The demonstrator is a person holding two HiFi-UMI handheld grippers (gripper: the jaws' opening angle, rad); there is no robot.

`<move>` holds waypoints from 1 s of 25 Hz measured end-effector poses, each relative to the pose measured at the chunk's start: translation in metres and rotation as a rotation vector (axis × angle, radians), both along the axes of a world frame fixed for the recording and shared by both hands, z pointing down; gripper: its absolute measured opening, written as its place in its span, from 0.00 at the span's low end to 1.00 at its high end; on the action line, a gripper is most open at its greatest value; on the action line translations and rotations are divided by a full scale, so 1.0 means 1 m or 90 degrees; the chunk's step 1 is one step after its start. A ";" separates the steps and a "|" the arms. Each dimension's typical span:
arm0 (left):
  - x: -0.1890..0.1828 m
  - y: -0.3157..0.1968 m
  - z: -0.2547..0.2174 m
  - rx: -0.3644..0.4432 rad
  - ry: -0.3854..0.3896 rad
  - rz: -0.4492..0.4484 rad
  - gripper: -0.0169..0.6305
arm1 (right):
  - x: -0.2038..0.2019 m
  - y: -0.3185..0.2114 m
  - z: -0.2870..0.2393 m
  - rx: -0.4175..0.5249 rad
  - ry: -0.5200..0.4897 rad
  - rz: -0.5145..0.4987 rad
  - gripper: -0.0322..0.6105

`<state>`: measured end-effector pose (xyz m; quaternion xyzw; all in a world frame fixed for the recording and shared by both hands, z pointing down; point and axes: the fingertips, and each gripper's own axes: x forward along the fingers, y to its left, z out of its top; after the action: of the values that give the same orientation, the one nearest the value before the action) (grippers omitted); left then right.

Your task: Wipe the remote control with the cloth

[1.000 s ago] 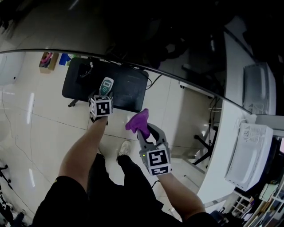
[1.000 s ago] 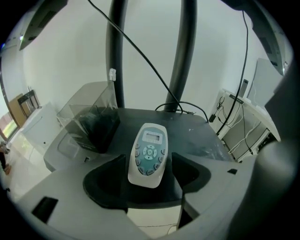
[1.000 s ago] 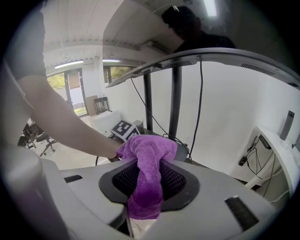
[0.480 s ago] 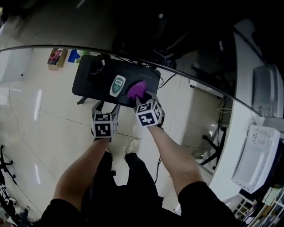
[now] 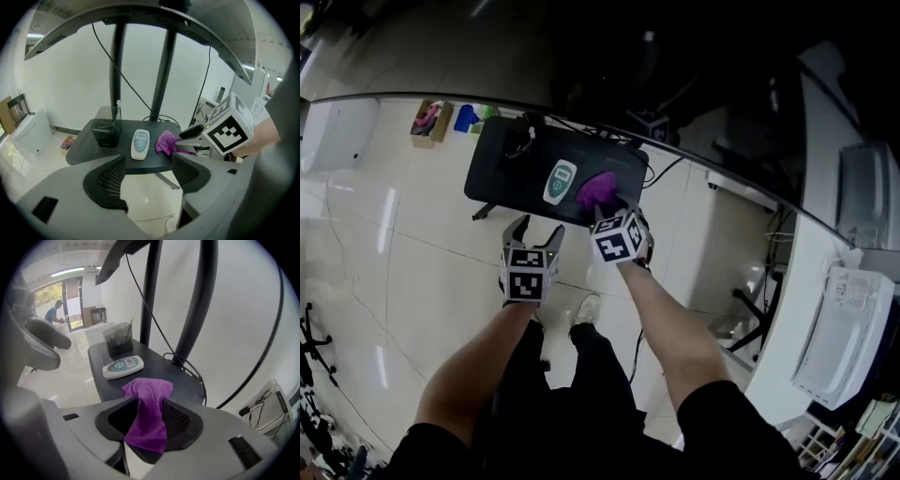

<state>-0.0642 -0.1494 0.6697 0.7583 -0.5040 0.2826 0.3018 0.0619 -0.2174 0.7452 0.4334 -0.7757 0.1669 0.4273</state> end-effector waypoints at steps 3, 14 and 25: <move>0.004 0.003 -0.032 0.026 0.016 0.010 0.50 | -0.001 0.014 -0.059 0.040 -0.038 0.002 0.36; 0.028 0.099 -0.210 0.204 0.044 0.181 0.16 | -0.025 0.149 -0.288 0.178 -0.198 -0.012 0.15; 0.026 0.152 -0.259 0.271 0.031 0.220 0.03 | -0.032 0.213 -0.341 0.235 -0.220 -0.050 0.08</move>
<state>-0.0379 0.0030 0.4111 0.8860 -0.4078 0.1993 0.0952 0.0300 -0.0048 0.4042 0.4386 -0.8708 0.0775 0.2080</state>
